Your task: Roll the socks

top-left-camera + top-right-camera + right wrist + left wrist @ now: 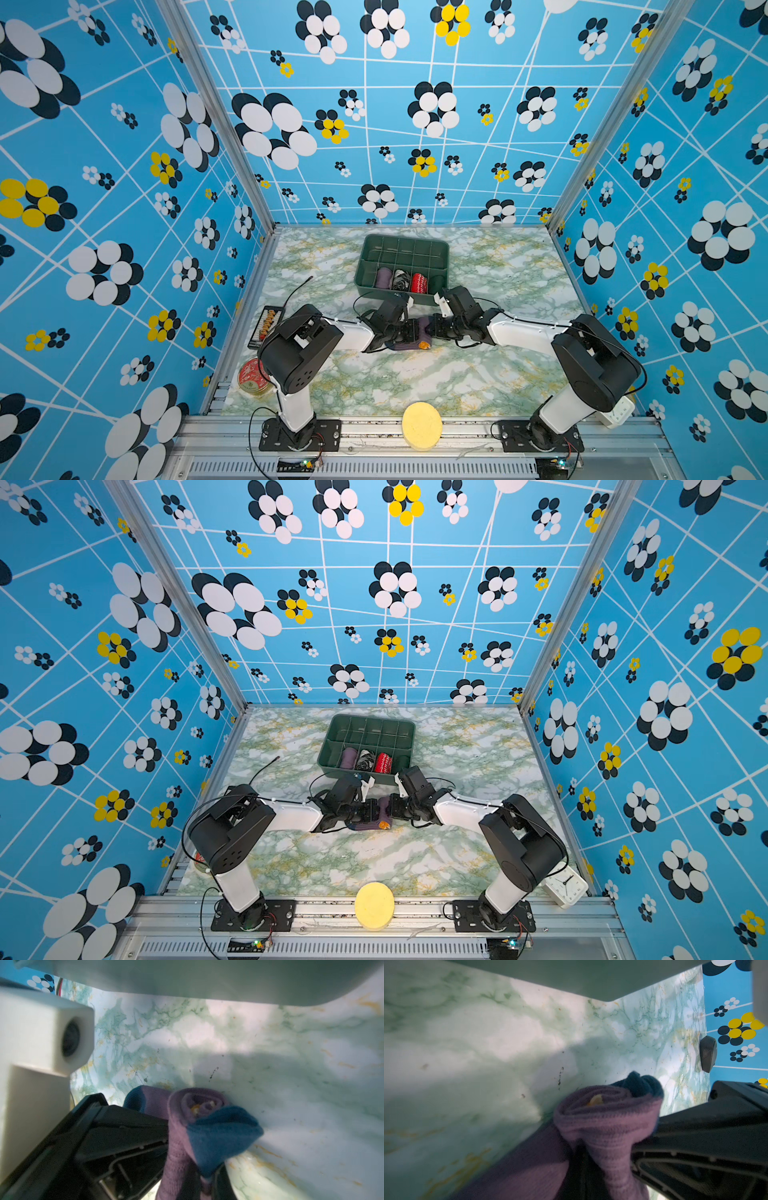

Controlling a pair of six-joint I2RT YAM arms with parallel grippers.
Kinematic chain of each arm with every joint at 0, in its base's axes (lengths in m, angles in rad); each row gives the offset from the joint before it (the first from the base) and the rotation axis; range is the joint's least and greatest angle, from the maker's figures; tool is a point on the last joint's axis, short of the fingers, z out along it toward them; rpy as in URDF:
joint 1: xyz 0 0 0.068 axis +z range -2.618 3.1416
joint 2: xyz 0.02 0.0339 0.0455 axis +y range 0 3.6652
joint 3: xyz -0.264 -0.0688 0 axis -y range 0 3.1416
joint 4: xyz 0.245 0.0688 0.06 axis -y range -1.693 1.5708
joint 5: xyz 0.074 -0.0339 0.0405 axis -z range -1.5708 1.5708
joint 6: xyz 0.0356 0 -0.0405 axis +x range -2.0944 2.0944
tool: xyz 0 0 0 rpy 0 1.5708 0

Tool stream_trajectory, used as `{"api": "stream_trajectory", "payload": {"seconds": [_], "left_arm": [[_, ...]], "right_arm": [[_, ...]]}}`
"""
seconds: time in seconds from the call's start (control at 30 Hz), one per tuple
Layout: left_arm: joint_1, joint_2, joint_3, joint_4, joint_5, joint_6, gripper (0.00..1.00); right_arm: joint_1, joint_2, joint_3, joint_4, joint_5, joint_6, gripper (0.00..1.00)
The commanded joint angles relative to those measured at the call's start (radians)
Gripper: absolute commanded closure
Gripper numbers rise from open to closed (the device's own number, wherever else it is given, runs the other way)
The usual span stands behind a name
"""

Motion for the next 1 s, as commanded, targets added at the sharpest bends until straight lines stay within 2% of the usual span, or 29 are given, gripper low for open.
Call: {"api": "stream_trajectory", "payload": {"seconds": [0.0,0.27,0.6,0.77,0.97], "left_arm": [[-0.031,0.063,-0.034,-0.054,0.055,0.014,0.96],[0.037,-0.011,-0.058,-0.119,0.025,0.059,0.78],[0.093,-0.140,-0.037,-0.214,-0.011,0.119,0.76],[0.099,-0.194,-0.035,-0.243,-0.030,0.126,0.75],[0.079,-0.303,-0.093,-0.283,-0.060,0.117,0.80]], "right_arm": [[0.067,0.037,0.010,-0.094,-0.012,-0.054,1.00],[0.069,0.020,0.033,-0.190,0.048,-0.099,1.00],[0.078,0.018,0.061,-0.241,0.081,-0.120,1.00],[0.084,0.019,0.084,-0.274,0.100,-0.133,1.00],[0.085,0.017,0.112,-0.316,0.108,-0.157,1.00]]}}
